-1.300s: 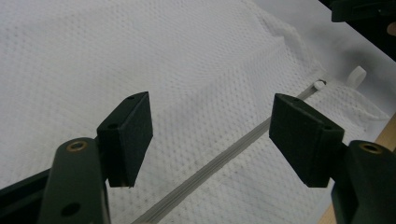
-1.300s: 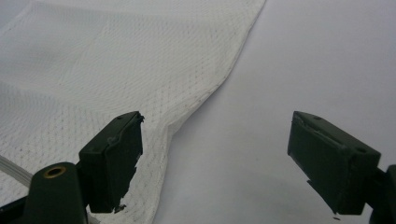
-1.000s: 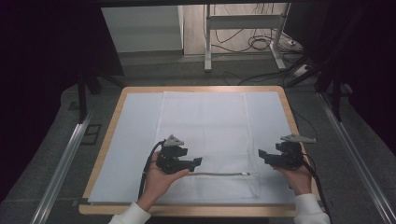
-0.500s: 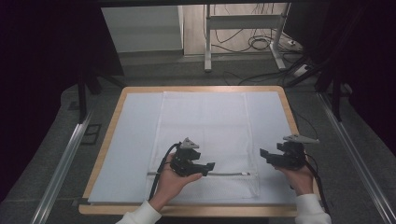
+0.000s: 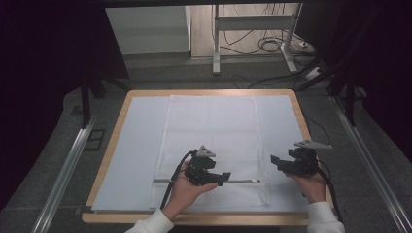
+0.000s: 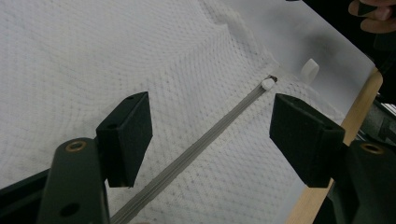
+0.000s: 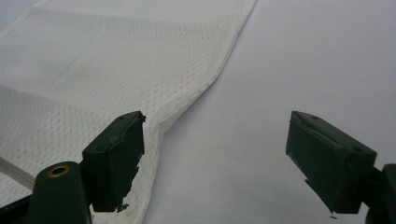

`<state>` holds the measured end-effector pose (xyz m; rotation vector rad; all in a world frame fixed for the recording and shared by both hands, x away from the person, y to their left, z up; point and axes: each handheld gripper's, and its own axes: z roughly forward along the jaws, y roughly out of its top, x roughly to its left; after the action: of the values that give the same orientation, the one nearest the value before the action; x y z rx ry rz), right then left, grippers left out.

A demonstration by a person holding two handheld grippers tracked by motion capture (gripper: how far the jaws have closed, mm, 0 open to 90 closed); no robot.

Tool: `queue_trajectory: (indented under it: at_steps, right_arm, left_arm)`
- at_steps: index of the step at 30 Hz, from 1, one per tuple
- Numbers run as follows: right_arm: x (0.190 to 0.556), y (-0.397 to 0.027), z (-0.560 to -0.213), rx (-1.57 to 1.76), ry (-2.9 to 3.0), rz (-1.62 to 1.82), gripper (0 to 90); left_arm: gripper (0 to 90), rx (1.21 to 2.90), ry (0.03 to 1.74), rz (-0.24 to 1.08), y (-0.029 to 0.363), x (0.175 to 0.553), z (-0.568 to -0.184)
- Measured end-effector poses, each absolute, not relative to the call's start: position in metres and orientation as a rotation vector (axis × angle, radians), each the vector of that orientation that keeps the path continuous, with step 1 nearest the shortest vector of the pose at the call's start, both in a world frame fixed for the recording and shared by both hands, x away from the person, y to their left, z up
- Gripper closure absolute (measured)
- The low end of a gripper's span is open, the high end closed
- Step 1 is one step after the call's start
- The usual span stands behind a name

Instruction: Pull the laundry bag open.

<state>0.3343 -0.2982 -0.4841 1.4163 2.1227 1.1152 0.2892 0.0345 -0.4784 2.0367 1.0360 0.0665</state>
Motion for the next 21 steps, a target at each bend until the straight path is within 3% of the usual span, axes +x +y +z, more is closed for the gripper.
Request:
queue_trajectory:
  at_steps: [21]
  right_arm:
    - [0.335,-0.297,-0.485,1.415,2.135,1.096,19.0]
  left_arm:
    - [29.3,2.070,1.023,0.030,0.012,0.291,-0.485]
